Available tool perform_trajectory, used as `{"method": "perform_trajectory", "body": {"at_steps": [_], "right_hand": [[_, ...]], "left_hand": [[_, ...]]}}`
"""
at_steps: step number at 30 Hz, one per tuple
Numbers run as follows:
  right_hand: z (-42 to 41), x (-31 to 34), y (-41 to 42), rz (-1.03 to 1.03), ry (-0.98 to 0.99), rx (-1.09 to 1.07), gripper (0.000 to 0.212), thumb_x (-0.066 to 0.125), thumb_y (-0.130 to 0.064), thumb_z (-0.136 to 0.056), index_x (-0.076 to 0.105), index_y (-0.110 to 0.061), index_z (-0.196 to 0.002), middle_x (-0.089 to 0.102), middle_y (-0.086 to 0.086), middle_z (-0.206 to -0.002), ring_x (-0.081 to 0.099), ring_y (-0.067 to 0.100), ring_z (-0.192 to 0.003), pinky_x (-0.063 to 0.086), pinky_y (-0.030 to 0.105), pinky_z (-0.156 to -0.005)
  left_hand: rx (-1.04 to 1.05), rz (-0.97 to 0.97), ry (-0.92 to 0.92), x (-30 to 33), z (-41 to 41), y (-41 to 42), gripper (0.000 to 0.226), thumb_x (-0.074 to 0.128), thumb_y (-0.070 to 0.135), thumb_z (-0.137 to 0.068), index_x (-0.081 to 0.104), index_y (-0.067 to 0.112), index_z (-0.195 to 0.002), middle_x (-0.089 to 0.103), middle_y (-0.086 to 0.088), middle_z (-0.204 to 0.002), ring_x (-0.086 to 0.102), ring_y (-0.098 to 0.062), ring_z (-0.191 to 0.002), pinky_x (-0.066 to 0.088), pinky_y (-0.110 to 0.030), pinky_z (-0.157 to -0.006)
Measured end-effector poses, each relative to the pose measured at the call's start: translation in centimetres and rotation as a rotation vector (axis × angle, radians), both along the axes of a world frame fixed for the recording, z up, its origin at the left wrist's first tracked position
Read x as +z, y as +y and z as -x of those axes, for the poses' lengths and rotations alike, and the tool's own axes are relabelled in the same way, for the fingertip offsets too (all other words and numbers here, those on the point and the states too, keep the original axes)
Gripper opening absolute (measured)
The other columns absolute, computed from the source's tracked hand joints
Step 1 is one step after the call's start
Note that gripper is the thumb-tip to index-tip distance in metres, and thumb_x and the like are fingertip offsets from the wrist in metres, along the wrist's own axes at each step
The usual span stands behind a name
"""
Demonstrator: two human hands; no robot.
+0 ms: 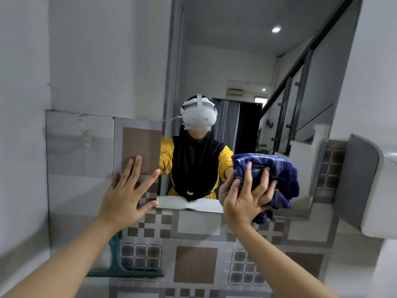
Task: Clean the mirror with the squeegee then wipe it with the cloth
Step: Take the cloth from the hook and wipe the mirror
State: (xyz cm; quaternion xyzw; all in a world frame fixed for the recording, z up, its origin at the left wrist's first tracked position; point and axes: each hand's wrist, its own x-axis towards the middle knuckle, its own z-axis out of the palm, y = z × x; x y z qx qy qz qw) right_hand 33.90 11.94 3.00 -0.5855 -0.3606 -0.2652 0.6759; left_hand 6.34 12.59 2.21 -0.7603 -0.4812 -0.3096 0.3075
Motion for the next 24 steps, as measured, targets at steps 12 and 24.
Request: {"method": "perform_trajectory", "body": {"at_steps": [12, 24], "right_hand": [[9.8, -0.3, 0.7, 0.113, -0.622, 0.173, 0.046, 0.044, -0.044, -0.091, 0.044, -0.045, -0.137, 0.027, -0.004, -0.152, 0.014, 0.027, -0.143, 0.017, 0.068, -0.103], [-2.4, 0.0, -0.3, 0.024, -1.147, -0.007, 0.039, 0.05, -0.041, -0.092, 0.055, -0.042, -0.131, 0.046, -0.003, -0.145, 0.033, 0.029, -0.139, 0.029, 0.057, -0.099]], "left_hand": [[-0.019, 0.047, -0.041, 0.2, 0.3, -0.4, 0.081, 0.032, 0.071, -0.081, 0.002, 0.036, -0.148, -0.008, -0.01, -0.158, -0.001, -0.03, -0.144, 0.016, -0.052, -0.108], [-0.018, 0.028, -0.026, 0.0, 0.3, -0.4, 0.081, 0.033, 0.07, -0.081, 0.01, 0.033, -0.148, -0.007, -0.009, -0.158, 0.0, -0.031, -0.144, 0.016, -0.053, -0.109]]}}
